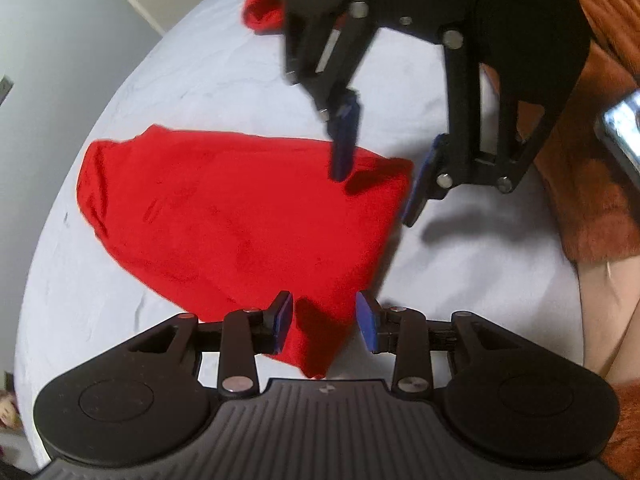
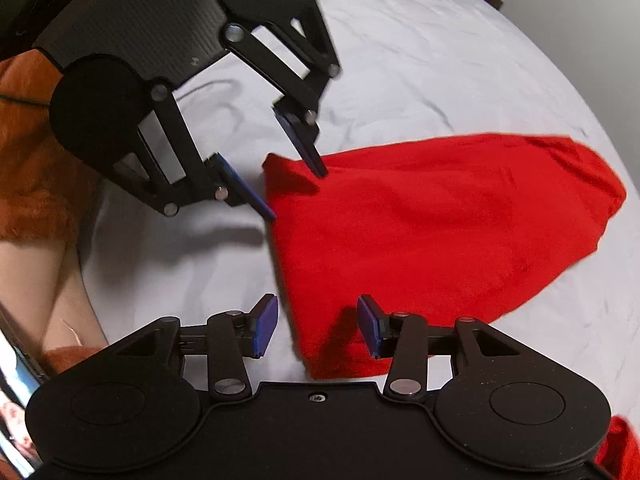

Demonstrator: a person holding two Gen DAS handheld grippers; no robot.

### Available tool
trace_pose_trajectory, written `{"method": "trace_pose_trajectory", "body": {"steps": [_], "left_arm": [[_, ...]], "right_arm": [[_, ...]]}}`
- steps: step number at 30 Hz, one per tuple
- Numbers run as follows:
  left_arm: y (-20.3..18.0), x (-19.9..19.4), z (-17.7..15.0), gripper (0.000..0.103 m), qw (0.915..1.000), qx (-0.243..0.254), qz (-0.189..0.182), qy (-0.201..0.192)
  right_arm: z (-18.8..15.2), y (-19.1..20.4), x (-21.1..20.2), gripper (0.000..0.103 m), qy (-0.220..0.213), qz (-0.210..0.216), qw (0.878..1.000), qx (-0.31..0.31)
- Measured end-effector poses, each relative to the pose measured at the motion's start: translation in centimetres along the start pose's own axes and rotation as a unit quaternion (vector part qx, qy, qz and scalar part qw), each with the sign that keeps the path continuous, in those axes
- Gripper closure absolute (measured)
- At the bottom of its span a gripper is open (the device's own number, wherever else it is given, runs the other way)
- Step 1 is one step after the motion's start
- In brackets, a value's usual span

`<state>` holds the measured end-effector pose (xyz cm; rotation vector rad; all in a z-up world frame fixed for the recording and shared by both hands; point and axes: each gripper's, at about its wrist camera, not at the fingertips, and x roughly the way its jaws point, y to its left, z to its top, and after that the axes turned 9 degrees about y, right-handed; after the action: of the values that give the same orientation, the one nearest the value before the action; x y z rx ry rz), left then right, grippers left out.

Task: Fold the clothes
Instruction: 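Close both tools on the bundle edge, side by side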

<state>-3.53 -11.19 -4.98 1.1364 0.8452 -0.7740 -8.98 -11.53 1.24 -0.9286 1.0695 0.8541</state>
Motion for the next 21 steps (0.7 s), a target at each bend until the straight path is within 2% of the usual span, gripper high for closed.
{"method": "trace_pose_trajectory", "body": {"steps": [9, 14, 17, 21], "left_arm": [[-3.3, 2.0, -0.4, 0.069, 0.9920, 0.106, 0.066, 0.017], [-3.3, 2.6, -0.6, 0.069, 0.9912, 0.115, 0.065, 0.012], [-2.6, 2.8, -0.8, 0.070, 0.9927, 0.109, 0.052, 0.008], [-1.7, 2.9, -1.1, 0.070, 0.9942, 0.102, 0.035, 0.002]], "right_arm": [[1.0, 1.8, 2.0, 0.061, 0.022, -0.036, 0.997, -0.058], [0.6, 2.0, 2.9, 0.061, 0.026, -0.048, 0.996, -0.070], [0.0, 2.0, 3.5, 0.062, 0.028, -0.066, 0.994, -0.082], [-0.2, 1.8, 3.6, 0.062, 0.020, -0.068, 0.994, -0.079]]}}
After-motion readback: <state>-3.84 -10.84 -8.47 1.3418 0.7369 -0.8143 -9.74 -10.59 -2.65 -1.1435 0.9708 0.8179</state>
